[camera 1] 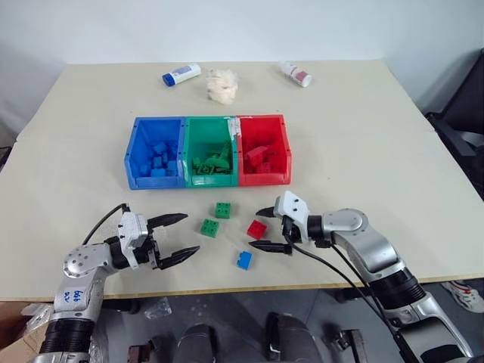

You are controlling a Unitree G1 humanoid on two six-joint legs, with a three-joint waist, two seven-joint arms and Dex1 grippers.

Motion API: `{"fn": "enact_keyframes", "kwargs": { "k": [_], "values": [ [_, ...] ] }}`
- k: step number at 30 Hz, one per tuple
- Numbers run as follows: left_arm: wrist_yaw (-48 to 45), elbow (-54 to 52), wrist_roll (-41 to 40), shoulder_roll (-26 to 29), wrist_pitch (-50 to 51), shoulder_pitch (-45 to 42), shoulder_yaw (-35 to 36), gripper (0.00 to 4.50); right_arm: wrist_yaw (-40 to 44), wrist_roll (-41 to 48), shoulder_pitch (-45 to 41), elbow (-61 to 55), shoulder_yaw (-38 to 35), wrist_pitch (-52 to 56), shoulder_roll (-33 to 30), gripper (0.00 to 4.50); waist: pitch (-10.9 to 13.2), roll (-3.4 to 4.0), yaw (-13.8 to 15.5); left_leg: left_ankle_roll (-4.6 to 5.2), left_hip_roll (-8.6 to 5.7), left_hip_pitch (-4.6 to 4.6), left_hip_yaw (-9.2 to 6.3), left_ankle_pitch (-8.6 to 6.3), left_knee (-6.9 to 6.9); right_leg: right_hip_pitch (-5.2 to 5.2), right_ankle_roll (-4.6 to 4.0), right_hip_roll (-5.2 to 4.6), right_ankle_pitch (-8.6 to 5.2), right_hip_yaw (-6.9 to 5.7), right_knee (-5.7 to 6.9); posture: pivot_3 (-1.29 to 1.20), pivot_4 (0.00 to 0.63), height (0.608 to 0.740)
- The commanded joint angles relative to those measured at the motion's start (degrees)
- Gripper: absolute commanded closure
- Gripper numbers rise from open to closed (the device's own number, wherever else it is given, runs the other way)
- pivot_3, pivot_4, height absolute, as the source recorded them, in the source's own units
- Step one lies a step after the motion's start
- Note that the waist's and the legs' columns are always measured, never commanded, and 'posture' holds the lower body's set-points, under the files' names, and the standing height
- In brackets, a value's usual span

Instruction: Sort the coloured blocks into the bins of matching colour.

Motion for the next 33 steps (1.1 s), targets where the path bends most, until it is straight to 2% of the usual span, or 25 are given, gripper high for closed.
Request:
{"fn": "enact_keyframes", "kwargs": {
  "k": [1, 3, 9, 14, 17, 21, 25, 28, 33],
  "values": [
    [-0.1, -0.8, -0.6, -0.2, -0.5, -0.9, 0.1, 0.00, -0.3, -0.6, 0.2, -0.2, 0.1, -0.2, 0.6, 0.41, 0.0, 0.00, 0.0, 0.00, 0.00, 0.00, 0.00, 0.00, 0.00, 0.00, 0.00, 0.00, 0.00, 0.00, 0.00, 0.00, 0.150, 0.740],
    [-0.2, -0.4, -0.5, -0.2, -0.6, -1.2, 0.0, 0.00, -0.7, -0.3, 0.4, -0.5, -0.6, -0.5, 0.9, 0.92, 0.0, 0.00, 0.0, 0.00, 0.00, 0.00, 0.00, 0.00, 0.00, 0.00, 0.00, 0.00, 0.00, 0.00, 0.00, 0.00, 0.150, 0.740],
    [-0.8, 0.7, -0.4, -0.3, -1.0, -2.0, -0.3, 0.00, -1.4, 0.8, 1.0, -3.3, -2.5, 0.5, 0.6, 3.01, 0.0, 0.00, 0.0, 0.00, 0.00, -0.01, 0.01, 0.00, -0.01, 0.00, 0.00, 0.00, 0.00, 0.00, -0.01, 0.00, 0.150, 0.740],
    [-1.2, 1.4, -0.3, -0.4, -1.3, -2.3, -0.4, 0.00, -3.9, 3.3, 0.7, -6.8, -6.9, 1.7, 1.4, 3.03, 0.0, 0.00, 0.0, 0.00, 0.00, -0.01, 0.01, 0.00, 0.00, -0.01, 0.00, 0.00, 0.00, 0.00, -0.01, 0.00, 0.150, 0.740],
    [-1.5, 2.2, -0.2, -0.4, -1.5, -3.0, -0.4, 0.00, -7.4, 4.8, -2.9, -5.9, -11.1, 2.2, 2.9, 3.03, 0.0, 0.00, -0.1, 0.00, 0.00, 0.00, 0.01, 0.00, -0.01, -0.01, 0.00, 0.00, 0.00, 0.00, 0.00, 0.00, 0.150, 0.740],
    [-2.7, 3.7, -0.7, -0.9, -2.2, -4.2, -0.6, 0.00, -14.6, 2.5, -12.3, 4.9, -15.1, -1.2, 6.1, 3.03, 0.0, 0.00, -0.1, -0.01, 0.01, -0.02, 0.07, 0.00, 0.00, -0.06, 0.00, 0.00, 0.00, 0.04, 0.02, 0.00, 0.150, 0.740],
    [-3.3, 5.0, -0.2, -1.5, -2.9, -5.6, -1.0, 0.00, -20.8, -2.0, -20.1, 18.5, -15.3, -6.4, 8.8, 3.03, 0.0, 0.00, -0.2, -0.01, 0.01, -0.01, 0.10, 0.01, -0.05, -0.07, 0.00, 0.01, 0.00, 0.04, 0.03, 0.00, 0.150, 0.740],
    [-3.4, 5.6, -0.2, -1.9, -3.0, -6.4, -1.2, 0.00, -21.5, -2.8, -22.1, 22.8, -15.3, -9.0, 9.9, 2.04, 0.0, 0.00, -0.1, -0.02, 0.01, -0.08, 0.13, 0.00, -0.09, -0.14, 0.00, 0.01, 0.00, 0.04, 0.00, 0.00, 0.150, 0.740],
    [-3.6, 6.1, -0.2, -1.8, -3.2, -6.9, -1.2, 0.00, -19.9, -2.3, -20.8, 21.4, -15.4, -10.3, 10.0, 0.31, 0.0, 0.00, -0.2, -0.02, -0.01, -0.31, 0.27, 0.00, -0.10, -0.45, 0.03, 0.01, 0.02, 0.14, 0.02, 0.00, 0.150, 0.740]
  ]
}}
